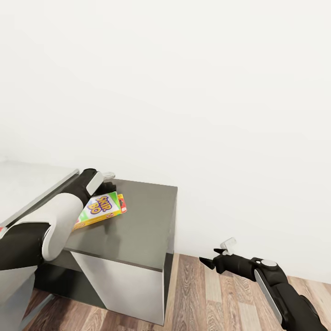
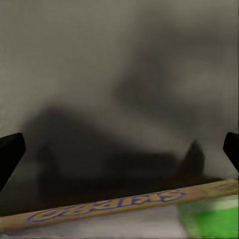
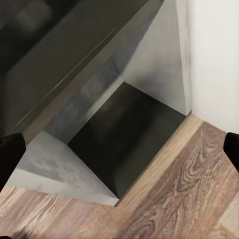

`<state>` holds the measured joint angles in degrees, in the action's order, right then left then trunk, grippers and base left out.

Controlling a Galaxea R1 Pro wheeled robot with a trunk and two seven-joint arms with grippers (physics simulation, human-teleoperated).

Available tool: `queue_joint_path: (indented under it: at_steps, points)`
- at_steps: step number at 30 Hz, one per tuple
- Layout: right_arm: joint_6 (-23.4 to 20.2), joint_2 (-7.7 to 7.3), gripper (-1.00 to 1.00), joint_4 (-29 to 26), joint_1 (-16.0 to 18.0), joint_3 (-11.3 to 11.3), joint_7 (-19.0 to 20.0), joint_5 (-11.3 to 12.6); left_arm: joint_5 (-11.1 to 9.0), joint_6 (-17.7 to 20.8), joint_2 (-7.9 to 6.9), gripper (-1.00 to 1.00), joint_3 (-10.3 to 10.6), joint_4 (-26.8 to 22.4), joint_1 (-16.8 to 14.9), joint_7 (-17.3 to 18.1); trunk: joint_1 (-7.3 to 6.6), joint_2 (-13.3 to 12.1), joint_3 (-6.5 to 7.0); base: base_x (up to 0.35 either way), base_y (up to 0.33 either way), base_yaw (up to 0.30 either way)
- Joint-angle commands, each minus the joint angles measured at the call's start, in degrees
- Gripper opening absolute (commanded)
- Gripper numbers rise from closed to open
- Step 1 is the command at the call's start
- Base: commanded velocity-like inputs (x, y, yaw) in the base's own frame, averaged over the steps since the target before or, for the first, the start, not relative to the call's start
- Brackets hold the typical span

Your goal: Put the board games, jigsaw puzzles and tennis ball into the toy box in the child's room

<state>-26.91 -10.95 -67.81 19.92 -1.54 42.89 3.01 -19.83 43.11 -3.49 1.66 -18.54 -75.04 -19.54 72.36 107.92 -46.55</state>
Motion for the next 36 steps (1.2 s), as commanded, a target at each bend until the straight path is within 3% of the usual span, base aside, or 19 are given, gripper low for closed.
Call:
queue_joint_path:
  at_steps: [1, 36]
  points:
    - [-0.45, -0.04, 1.0, -0.05, 0.03, -0.06, -0.05, 0.32, -0.61, 0.2, -0.02, 1.0, 0.18, -0.09, -0.02, -0.44, -0.01, 0.03, -0.05, -0.05, 0.029, 0.0]
    - [-0.33, -0.04, 1.0, 0.48, 0.03, -0.1, -0.26, 0.24, -0.81, 0.33, -0.02, 1.0, 0.2, -0.09, -0.02, -0.42, -0.01, 0.03, -0.05, -0.075, 0.001, 0.0]
